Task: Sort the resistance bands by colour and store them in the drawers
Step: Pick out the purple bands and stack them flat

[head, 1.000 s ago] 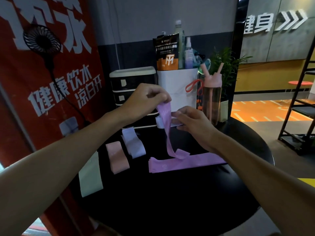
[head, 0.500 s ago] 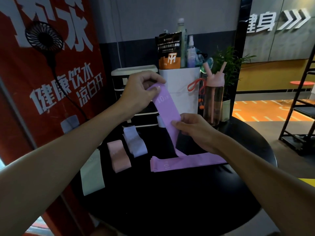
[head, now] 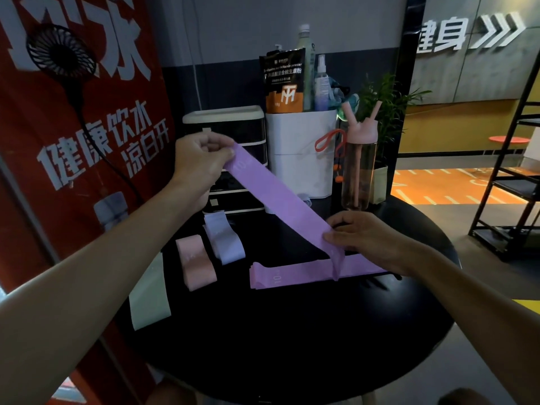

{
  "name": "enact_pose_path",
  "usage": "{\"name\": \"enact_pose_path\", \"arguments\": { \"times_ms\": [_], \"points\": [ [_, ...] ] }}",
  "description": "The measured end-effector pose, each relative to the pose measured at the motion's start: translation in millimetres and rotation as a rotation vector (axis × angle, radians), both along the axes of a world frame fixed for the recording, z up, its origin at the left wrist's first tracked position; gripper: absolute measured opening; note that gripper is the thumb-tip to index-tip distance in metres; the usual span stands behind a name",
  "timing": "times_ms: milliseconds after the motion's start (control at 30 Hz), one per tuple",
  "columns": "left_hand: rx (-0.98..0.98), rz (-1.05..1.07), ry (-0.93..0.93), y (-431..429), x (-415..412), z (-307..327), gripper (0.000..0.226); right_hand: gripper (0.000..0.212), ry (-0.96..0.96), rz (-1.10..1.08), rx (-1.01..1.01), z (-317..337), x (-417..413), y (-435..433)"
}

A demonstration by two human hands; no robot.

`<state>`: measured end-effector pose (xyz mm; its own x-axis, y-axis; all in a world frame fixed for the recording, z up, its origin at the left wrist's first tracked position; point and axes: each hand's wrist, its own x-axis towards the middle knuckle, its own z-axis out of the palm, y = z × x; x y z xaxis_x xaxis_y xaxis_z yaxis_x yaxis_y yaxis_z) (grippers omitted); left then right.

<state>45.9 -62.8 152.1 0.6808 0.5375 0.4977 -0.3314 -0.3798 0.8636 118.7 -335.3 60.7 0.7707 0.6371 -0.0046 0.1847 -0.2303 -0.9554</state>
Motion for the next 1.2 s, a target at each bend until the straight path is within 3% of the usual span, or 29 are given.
{"name": "enact_pose_path", "arguments": {
  "times_ms": [200,400,600,867,1033,1200],
  "points": [
    [-0.07,0.078,0.047,7,-7,-42,0.024,0.023,0.052,-0.11,0.014,-11,14,-39],
    [0.053,0.13,0.073,-13,-26,-91,0.026,0.027,0.145,-0.325,0.14,-22,27,-68],
    [0.326,0.144,0.198,-35,-30,-138,0.036,0.02,-0.112,-0.624,-0.012,-43,40,-76],
    [0.548,0.048,0.303,-40,-31,-153,0.027,0.021,-0.419,-0.593,-0.291,-54,42,-72],
    [0.621,-0.016,0.413,-35,-26,-163,0.023,0.021,-0.38,-0.547,-0.321,-62,50,-70],
    [0.731,-0.062,0.567,-33,-29,-167,0.017,0.032,-0.38,-0.491,-0.527,-74,64,-79]
  ]
}}
